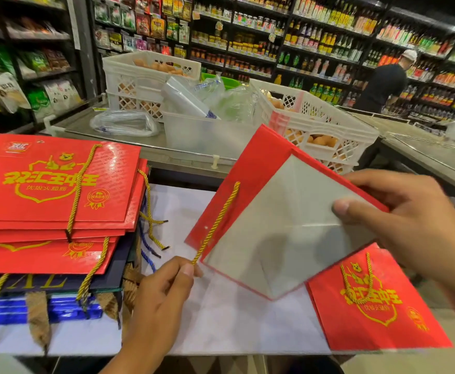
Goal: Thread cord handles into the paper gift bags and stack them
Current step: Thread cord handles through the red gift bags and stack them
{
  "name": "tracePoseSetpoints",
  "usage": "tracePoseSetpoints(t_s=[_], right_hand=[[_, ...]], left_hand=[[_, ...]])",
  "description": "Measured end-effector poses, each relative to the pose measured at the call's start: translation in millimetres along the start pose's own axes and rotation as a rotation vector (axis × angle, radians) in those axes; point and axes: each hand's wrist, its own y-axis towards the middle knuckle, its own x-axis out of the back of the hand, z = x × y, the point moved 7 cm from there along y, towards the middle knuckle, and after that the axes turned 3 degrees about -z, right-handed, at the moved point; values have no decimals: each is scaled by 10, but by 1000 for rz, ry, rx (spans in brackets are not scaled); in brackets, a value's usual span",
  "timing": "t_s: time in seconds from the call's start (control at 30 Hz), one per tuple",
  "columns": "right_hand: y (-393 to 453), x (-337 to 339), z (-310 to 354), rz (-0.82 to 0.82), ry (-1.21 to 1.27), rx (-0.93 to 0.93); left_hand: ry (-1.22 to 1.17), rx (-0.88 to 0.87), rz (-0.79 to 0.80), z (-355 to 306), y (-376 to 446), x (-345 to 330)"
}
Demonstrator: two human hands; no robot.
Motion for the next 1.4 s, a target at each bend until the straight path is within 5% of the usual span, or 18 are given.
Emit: tracePoseSetpoints(t_s=[0.27,0.43,0.53,0.73,0.83,0.97,1.2,1.4], right_hand=[[475,-289,-890,307,367,-383],[658,-689,-1459,549,90,-381],[821,-945,-1611,501,-313,-190],[674,-1747,-1612,517,-574,-83],[348,-2021,-1066,528,-219,44],[-340,-2212,-447,687,157,-16],[-474,-2113,-826,318,295,-212],[-505,-2011,-977,192,287,-282]], left_hand=[[-25,-10,6,-56,-27,-33],[61,-23,38,-59,-4,-81],[100,-33,87,-46,13,-120],[135,2,73,-12,38,-129],[171,33,72,2,36,-120],[191,26,86,-15,47,-159],[149,40,11,48,70,-95],[128,68,16,72,71,-111]])
